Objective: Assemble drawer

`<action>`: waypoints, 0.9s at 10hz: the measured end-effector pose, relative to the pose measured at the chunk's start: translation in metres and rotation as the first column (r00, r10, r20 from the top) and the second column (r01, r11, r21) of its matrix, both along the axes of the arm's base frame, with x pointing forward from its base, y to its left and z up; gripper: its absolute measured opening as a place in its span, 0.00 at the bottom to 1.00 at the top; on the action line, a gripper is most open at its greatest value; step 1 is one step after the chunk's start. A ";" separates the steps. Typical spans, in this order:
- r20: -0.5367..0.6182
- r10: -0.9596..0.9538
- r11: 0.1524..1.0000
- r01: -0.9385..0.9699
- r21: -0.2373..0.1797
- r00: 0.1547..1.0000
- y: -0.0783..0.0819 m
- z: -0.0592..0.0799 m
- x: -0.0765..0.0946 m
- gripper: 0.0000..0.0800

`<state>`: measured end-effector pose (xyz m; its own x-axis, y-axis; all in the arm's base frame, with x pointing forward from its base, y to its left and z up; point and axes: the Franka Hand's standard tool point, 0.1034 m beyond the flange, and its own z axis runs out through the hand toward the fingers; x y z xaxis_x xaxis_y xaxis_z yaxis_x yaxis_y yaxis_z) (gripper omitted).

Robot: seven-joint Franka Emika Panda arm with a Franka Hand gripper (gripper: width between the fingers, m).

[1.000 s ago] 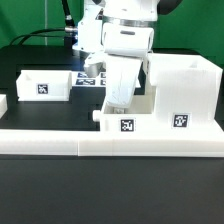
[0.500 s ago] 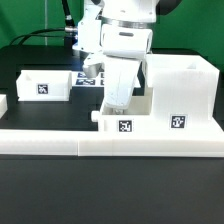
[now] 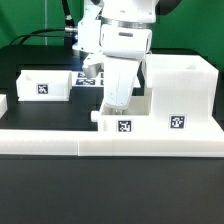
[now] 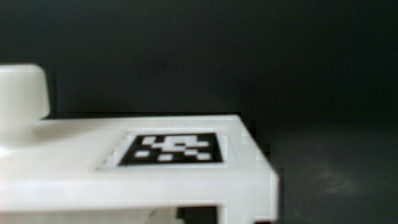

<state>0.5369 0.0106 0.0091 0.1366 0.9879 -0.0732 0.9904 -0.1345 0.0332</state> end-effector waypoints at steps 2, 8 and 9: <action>0.003 0.037 0.999 -0.037 -0.009 0.999 0.001 0.001 0.002 0.05; 0.001 0.047 0.998 -0.047 -0.028 0.999 -0.004 0.000 0.003 0.06; 0.001 0.047 0.999 -0.047 -0.028 0.999 -0.004 0.000 0.003 0.06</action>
Offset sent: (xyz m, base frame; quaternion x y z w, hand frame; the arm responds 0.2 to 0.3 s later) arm 0.0121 0.0154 -0.0069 -0.0190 -0.0520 -0.0811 0.9952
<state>0.5403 0.0070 0.0096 0.0904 0.9908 -0.1011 0.9955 -0.0870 0.0377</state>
